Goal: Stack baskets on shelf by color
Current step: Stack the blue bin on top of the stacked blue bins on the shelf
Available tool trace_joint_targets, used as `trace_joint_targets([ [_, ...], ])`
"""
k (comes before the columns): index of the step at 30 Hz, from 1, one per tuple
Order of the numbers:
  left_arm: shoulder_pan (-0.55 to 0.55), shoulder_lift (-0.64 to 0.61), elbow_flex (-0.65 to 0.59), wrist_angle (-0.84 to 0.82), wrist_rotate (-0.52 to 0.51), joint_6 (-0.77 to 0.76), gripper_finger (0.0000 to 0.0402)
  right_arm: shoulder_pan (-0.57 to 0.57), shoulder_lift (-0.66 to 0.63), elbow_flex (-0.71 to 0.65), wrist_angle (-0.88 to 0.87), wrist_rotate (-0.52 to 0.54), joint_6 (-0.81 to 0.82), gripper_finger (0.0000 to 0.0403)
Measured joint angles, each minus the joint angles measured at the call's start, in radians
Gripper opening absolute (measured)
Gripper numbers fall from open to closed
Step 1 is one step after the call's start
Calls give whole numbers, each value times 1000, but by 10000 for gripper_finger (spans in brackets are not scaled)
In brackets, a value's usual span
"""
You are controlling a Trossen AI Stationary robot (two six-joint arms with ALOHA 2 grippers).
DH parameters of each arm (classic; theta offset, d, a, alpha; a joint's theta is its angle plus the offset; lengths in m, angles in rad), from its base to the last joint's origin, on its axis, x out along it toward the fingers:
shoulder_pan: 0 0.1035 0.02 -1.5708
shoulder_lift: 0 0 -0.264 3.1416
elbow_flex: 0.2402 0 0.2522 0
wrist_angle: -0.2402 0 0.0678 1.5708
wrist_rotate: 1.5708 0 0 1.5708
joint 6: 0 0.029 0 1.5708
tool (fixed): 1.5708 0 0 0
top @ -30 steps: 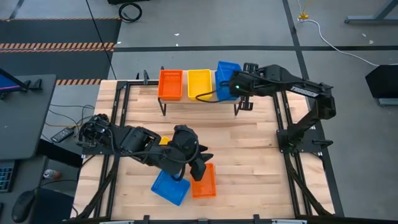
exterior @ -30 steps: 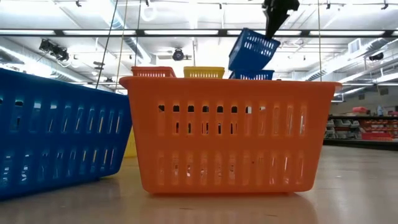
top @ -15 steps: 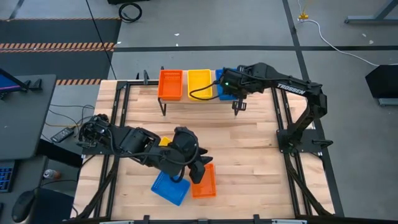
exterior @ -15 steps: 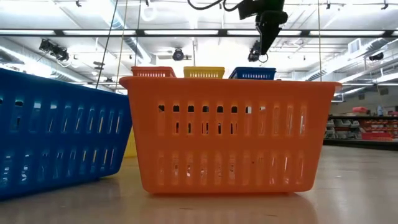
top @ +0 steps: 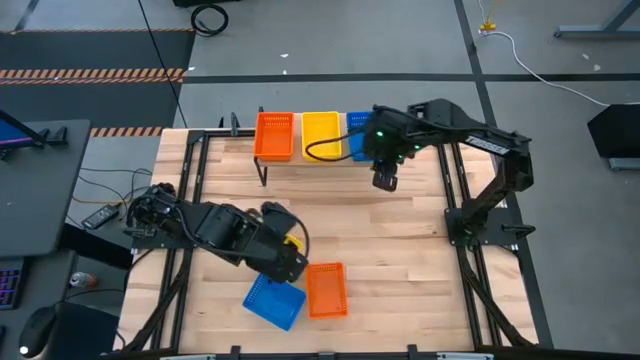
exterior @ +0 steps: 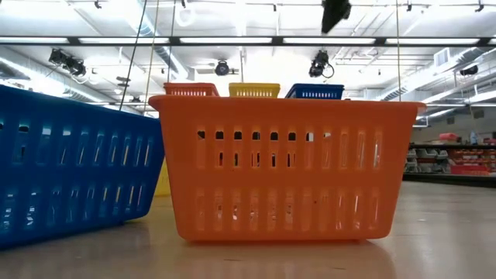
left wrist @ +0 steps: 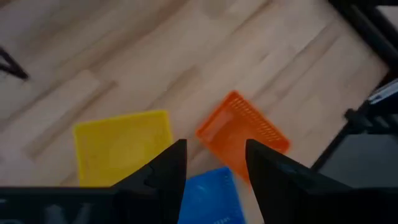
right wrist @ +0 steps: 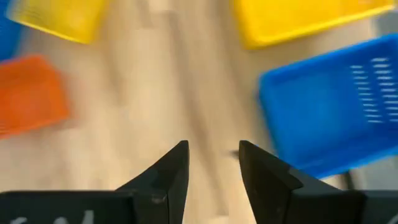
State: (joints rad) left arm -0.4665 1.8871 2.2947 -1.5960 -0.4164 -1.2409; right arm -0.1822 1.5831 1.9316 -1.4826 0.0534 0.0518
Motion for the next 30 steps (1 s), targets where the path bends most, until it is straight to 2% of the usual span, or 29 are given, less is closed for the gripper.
trace_joint_targets([
  [2,10,-9,-57,54,23,30,172,29,-26,2,1,-53,51,149],
  [6,5,-28,-161,81,113,-29,172,106,-54,2,-2,-145,135,149],
  [10,-38,-17,-309,108,260,-135,172,210,-62,2,0,-183,177,149],
  [13,-98,-22,-389,254,320,-230,172,288,-65,-15,30,-186,209,149],
  [16,-157,-21,-443,444,312,-333,172,360,-63,-44,78,-187,229,149],
  [19,-201,-21,-470,593,242,-446,172,417,-62,-75,114,-188,234,149],
  [23,-235,-18,-471,626,175,-563,172,467,-64,-132,187,-224,229,149],
  [27,-250,13,-471,619,170,-601,172,512,-63,-210,279,-286,229,149],
  [30,-251,53,-471,613,194,-602,172,538,-61,-249,287,-287,228,149],
])
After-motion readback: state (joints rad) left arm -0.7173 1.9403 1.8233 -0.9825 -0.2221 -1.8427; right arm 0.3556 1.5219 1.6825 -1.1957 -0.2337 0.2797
